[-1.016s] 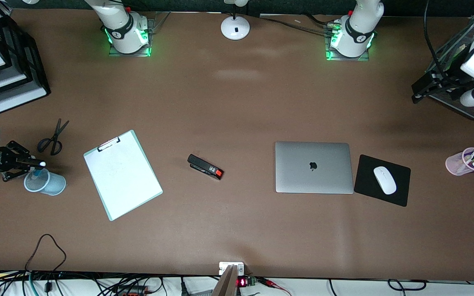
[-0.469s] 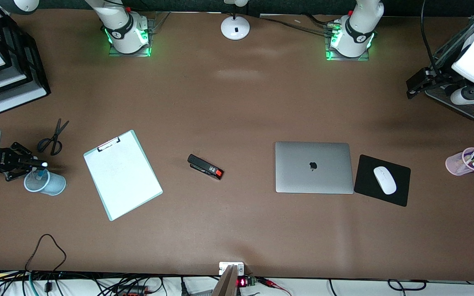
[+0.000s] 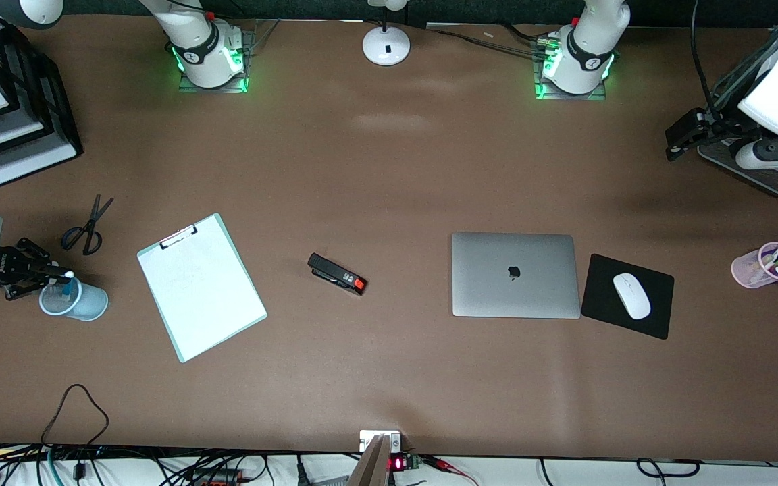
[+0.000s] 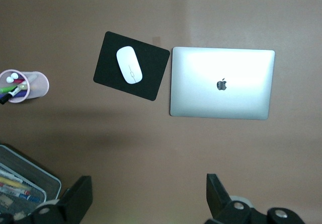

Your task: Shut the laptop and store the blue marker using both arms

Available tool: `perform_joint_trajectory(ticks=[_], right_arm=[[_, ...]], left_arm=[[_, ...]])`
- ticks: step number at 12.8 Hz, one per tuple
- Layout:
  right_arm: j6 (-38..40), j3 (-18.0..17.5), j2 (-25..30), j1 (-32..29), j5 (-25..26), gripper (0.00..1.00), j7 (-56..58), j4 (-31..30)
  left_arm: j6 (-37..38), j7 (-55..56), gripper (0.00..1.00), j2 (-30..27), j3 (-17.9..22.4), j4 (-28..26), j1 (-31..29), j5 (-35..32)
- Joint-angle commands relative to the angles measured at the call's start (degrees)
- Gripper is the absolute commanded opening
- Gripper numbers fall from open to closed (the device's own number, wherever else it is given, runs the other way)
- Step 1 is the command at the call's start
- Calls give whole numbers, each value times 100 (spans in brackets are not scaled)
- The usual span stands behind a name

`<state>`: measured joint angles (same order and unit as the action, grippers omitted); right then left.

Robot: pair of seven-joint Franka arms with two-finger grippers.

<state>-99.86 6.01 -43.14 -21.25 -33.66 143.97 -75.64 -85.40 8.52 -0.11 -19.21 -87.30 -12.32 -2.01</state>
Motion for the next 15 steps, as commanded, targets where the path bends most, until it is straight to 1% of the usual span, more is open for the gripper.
perform_joint_trajectory(ticks=[1, 2, 4, 6, 8, 11, 13, 15], right_arm=[[-42, -83, 16, -108, -150, 100, -9, 5], [-25, -83, 33, -151, -150, 100, -261, -12], [19, -83, 226, -90, -89, 100, -964, -12], [54, -83, 550, 93, -1, 100, -1728, -12], [116, -83, 980, 383, 184, 100, -2545, -169], [116, -83, 1649, 919, 508, 100, -4204, -451], [116, -83, 1939, 1297, 737, 100, -5233, -461], [125, -83, 2177, 1745, 1053, 100, -6506, -469]], left_arm=[[85, -166, 100, -86, 809, 82, 763, 16], [85, -184, 100, -112, 996, 56, 915, 34], [85, -175, 100, -191, 1006, -23, 934, 52], [76, -184, 100, -244, 1041, -76, 1030, 52], [50, -184, 100, -305, 1050, -164, 1048, 52], [-231, -192, 100, -560, 1050, -629, 1048, 113], [-284, -193, 100, -578, 1050, -700, 1039, 113], [-345, -193, 100, -508, 1050, -709, 1022, 122]])
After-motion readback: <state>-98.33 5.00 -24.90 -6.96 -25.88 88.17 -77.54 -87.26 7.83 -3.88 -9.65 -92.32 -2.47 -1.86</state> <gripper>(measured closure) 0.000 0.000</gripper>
